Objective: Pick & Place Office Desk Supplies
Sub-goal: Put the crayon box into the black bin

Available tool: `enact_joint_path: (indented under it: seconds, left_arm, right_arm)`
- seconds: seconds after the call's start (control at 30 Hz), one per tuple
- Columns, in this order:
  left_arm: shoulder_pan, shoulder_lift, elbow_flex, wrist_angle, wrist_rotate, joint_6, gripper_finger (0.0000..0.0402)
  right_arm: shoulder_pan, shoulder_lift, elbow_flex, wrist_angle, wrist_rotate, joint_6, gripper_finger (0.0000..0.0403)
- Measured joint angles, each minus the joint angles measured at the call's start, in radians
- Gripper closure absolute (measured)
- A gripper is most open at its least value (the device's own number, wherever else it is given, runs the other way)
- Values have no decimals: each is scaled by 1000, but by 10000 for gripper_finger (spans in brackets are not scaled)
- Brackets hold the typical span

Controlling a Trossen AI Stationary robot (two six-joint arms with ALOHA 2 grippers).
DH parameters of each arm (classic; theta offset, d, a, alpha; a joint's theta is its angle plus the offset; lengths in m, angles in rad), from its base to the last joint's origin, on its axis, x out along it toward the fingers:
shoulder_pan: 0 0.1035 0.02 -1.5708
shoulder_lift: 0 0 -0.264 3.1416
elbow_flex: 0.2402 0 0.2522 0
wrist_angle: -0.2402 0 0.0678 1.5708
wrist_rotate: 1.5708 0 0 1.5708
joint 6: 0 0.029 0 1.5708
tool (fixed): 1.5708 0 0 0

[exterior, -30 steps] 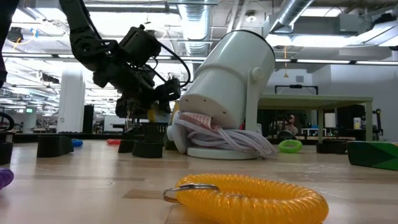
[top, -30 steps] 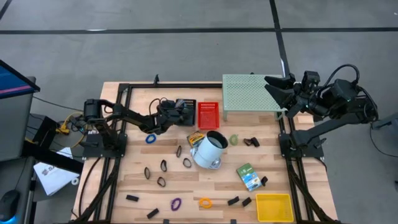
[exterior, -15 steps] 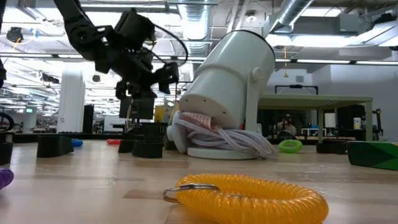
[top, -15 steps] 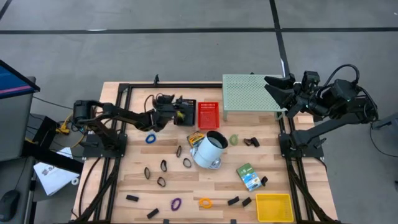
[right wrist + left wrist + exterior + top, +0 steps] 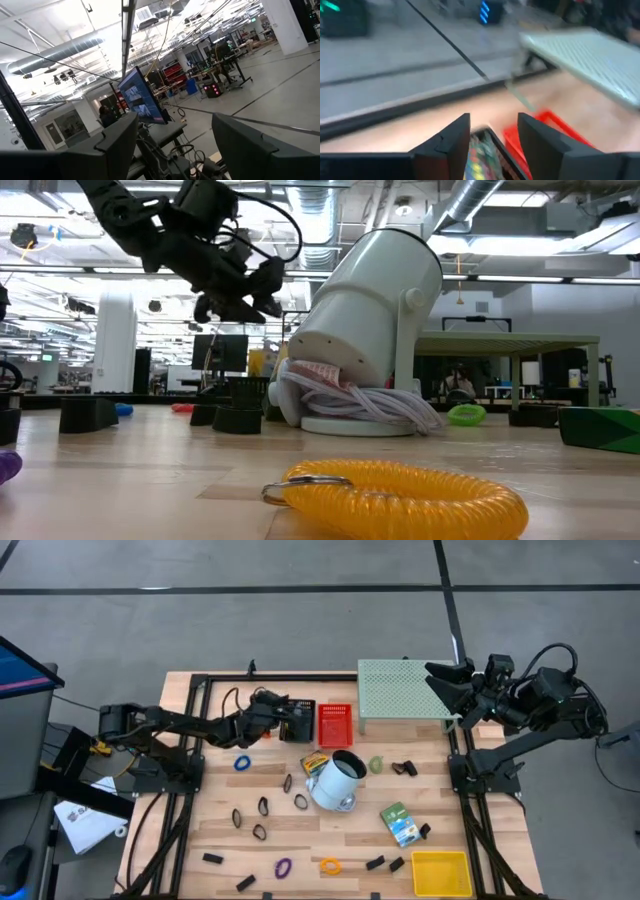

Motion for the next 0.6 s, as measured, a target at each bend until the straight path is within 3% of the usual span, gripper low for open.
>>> enact_joint_path:
  seconds: [0.13, 0.4, 0.5, 0.6]
  left_arm:
    - [73, -43, 126, -264, 283, 39, 267]
    - [288, -111, 435, -780, 638, 126, 239]
    - [312, -71, 564, -1053, 650, 159, 218]
    - [304, -34, 667, -1209, 583, 223, 198]
  right_arm:
    - [0, 0, 0, 19, -1, 0, 153]
    - [6, -4, 0, 18, -4, -1, 153]
    - [14, -7, 0, 15, -4, -1, 153]
    - [14, -9, 0, 16, -4, -1, 153]
